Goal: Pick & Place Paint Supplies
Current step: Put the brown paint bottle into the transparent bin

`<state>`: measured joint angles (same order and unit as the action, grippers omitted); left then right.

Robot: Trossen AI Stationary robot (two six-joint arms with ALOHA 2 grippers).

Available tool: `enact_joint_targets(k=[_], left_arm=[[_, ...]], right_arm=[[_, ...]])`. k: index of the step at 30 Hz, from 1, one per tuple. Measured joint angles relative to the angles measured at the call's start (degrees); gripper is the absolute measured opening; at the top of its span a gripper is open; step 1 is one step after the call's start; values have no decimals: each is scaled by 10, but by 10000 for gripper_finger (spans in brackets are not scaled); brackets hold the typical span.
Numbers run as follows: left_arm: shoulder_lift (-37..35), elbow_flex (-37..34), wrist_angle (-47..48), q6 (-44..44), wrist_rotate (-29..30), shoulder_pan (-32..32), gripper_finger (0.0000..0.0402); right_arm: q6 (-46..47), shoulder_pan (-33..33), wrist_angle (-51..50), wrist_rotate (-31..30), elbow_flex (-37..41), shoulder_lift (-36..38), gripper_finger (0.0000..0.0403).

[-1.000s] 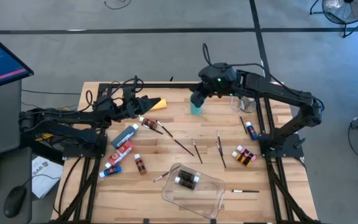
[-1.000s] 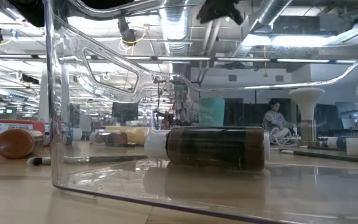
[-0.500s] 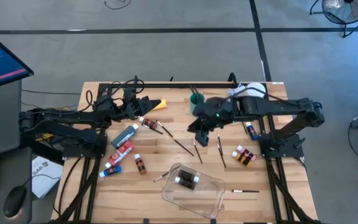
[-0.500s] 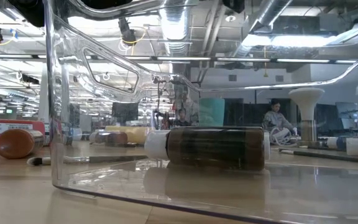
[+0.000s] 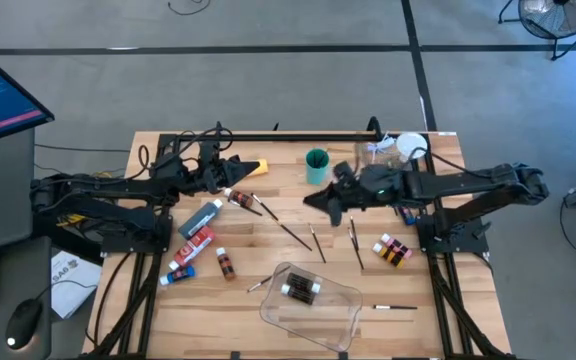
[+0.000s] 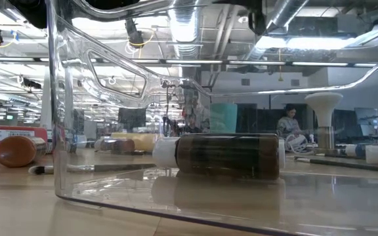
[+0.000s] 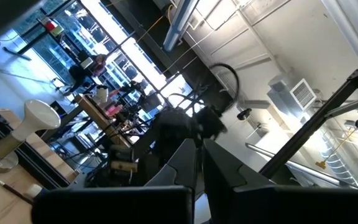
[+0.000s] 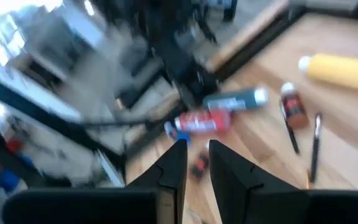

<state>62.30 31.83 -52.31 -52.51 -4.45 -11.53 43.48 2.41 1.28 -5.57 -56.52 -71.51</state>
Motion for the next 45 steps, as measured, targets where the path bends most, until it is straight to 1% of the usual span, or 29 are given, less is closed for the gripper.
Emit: enact_joint_targets(k=[3, 7, 8, 10, 14, 18, 20, 22, 36, 45], left_arm=[[0, 0, 0, 0, 0, 0, 2], [0, 0, 0, 2, 0, 0, 2], [0, 0, 1, 2, 1, 0, 2], [0, 0, 1, 2, 1, -1, 2], [0, 0, 1, 2, 4, -1, 2], [0, 0, 1, 2, 4, -1, 2], [0, 0, 1, 3, 4, -1, 2], [0, 0, 1, 11, 4, -1, 2], [0, 0, 1, 13, 9, -1, 2], [0, 0, 0, 13, 9, -1, 2]], right_arm=[[15, -18, 107, -6, 43, 34, 61], [16, -39, 262, -7, 81, 60, 61], [16, -42, 291, -7, 84, 63, 61], [13, -49, 318, -5, 85, 68, 61], [3, -51, 323, 3, 85, 71, 61], [23, -51, 322, 80, 85, 71, 61], [42, -50, 322, 103, 85, 71, 61], [50, -51, 322, 113, 85, 71, 61], [46, -57, 323, 116, 85, 71, 61], [59, -77, 333, 115, 85, 71, 61]])
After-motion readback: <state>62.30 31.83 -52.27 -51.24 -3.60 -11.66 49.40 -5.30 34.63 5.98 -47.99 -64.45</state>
